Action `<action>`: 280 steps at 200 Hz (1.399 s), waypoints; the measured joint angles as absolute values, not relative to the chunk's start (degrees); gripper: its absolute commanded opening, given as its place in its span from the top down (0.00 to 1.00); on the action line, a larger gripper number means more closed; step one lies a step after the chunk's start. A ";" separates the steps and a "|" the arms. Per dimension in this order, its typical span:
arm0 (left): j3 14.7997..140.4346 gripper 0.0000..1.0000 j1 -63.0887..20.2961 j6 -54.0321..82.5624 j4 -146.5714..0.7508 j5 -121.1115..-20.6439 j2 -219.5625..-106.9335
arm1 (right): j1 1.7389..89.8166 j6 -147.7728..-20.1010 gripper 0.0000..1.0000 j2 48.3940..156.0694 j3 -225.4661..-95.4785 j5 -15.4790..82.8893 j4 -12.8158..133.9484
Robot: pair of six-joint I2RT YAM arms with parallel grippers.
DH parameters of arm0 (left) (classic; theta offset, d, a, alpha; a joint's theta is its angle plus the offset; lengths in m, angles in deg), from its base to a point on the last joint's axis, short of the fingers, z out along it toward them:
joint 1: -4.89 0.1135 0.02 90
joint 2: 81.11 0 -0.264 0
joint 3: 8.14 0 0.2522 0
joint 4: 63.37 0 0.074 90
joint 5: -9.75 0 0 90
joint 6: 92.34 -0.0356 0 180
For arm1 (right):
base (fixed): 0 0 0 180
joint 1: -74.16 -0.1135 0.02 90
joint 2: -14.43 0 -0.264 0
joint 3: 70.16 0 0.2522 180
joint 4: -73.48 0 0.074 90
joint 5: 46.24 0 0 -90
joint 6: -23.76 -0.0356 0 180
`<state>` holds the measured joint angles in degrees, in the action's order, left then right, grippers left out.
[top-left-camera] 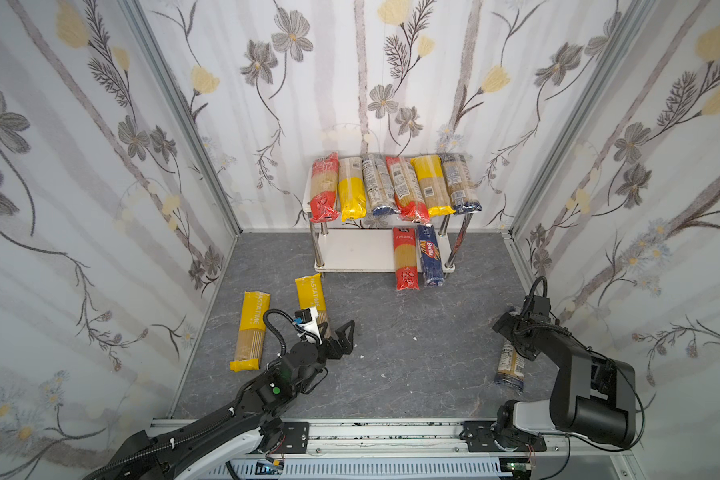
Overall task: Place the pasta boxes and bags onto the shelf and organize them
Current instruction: 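Move the right gripper to the clear Ankara bag and grasp it, then lift the clear Ankara bag upright with the right gripper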
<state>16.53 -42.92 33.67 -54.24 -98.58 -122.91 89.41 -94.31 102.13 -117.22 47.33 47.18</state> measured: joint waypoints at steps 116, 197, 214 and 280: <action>14.06 0.00 -42.83 34.13 -55.31 -98.01 -114.47 | 65.76 -101.74 0.09 108.47 -123.88 52.14 45.61; 12.47 0.00 -42.83 35.68 -57.43 -95.21 -110.36 | 50.61 -110.03 0.00 96.75 -119.71 61.69 38.29; 11.11 0.00 -42.83 36.71 -57.97 -94.97 -108.83 | 46.30 -113.18 0.00 93.83 -117.90 63.27 37.63; 10.33 0.00 -42.83 37.54 -58.93 -91.06 -110.27 | 31.16 -130.44 0.02 88.76 -112.21 73.28 31.84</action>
